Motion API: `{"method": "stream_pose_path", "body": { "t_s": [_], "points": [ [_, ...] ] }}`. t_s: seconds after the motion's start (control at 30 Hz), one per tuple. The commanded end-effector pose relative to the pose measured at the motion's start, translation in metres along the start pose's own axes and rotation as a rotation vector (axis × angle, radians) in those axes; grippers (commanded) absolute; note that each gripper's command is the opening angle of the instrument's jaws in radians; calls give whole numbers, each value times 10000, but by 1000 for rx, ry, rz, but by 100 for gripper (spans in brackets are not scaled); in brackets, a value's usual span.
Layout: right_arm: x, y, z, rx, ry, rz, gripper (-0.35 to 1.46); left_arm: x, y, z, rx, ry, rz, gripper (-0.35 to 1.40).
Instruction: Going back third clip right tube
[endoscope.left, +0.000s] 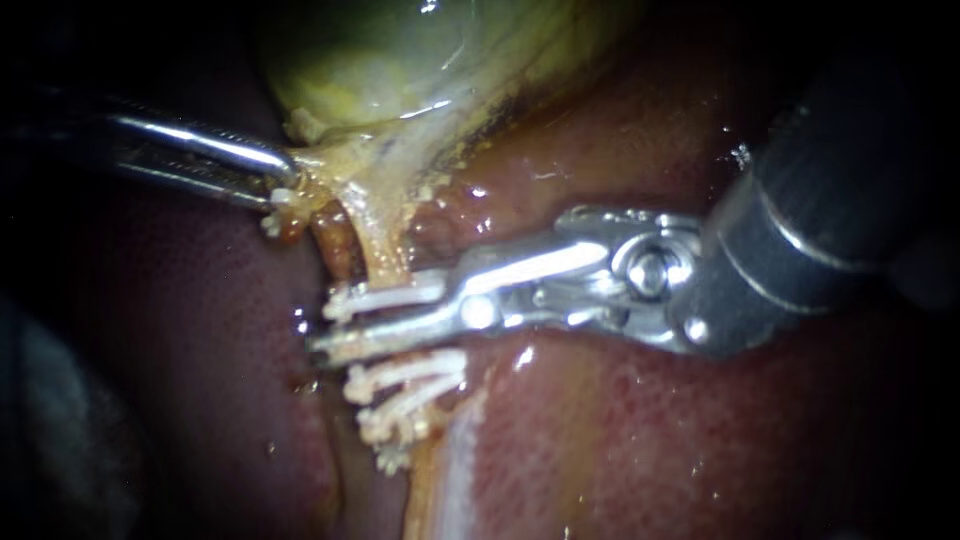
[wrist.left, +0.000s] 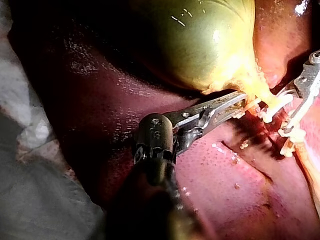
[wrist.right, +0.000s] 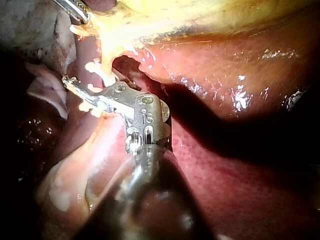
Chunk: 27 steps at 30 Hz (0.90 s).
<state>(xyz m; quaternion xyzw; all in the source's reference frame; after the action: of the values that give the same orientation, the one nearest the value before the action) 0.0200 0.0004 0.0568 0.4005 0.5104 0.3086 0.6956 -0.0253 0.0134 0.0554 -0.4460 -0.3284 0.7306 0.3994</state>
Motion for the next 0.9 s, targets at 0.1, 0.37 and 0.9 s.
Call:
{"method": "stream_pose_path", "body": {
  "t_s": [0.1, 0.37, 0.9],
  "points": [
    [-5, 12, -11, -33, -2, -84, 50, 0, 0, 0, 0, 0, 0, -35],
    [-22, 7, -69, -44, -80, -321, 50, 0, 0, -1, 0, 0, 0, -35],
    [-36, -19, -151, -60, -163, -473, 50, -2, 0, 0, 1, 0, 1, -35]
  ]
}}
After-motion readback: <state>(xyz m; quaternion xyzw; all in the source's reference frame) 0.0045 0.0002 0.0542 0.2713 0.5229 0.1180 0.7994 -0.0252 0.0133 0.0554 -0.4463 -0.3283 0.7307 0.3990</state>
